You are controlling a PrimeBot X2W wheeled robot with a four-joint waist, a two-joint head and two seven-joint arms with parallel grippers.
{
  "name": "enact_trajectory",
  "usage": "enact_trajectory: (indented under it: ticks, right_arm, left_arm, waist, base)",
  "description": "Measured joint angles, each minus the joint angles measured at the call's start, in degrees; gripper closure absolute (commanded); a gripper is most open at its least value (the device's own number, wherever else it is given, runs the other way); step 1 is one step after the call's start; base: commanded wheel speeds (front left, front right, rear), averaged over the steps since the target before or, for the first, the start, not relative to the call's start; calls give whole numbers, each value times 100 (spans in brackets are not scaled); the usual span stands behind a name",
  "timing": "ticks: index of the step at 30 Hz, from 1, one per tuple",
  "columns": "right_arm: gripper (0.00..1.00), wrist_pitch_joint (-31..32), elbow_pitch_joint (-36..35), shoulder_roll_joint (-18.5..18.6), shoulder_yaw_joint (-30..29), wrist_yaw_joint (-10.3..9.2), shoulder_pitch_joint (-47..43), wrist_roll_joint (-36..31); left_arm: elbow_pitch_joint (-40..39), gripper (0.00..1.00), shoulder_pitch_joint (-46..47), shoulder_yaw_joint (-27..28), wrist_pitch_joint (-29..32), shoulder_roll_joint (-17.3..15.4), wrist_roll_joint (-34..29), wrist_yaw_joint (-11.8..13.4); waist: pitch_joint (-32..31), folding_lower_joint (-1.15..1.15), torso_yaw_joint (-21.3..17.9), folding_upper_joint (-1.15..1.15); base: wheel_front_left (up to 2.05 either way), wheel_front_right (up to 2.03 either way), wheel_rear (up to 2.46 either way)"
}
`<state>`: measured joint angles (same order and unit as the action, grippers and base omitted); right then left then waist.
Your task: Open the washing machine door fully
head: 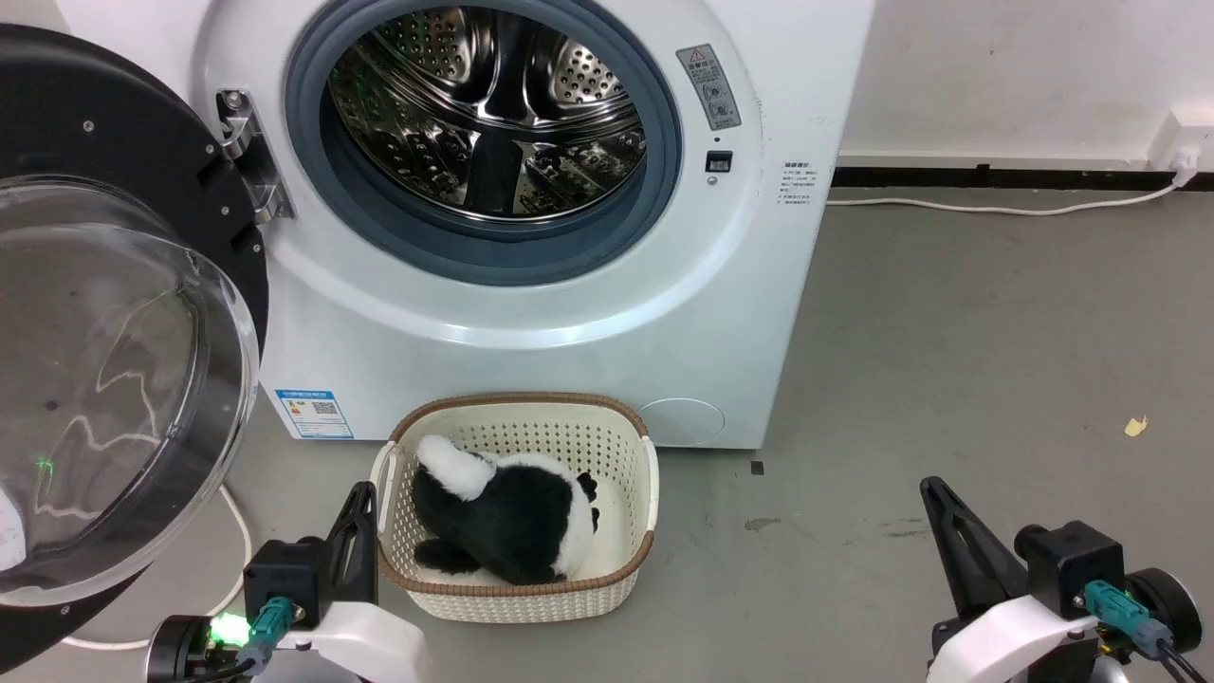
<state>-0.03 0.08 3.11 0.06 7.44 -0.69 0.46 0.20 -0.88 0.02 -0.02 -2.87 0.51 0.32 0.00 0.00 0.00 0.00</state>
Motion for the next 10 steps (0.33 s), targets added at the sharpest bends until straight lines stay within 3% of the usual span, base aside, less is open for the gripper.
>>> enact_trajectory:
  ticks: [10]
  right_arm:
    - [100, 0, 0, 0, -2, 0, 1, -1]
  left_arm:
    - [0, 100, 0, -2, 0, 1, 0, 0]
  waist:
    - [0, 0, 0, 0]
  base:
    - [0, 0, 0]
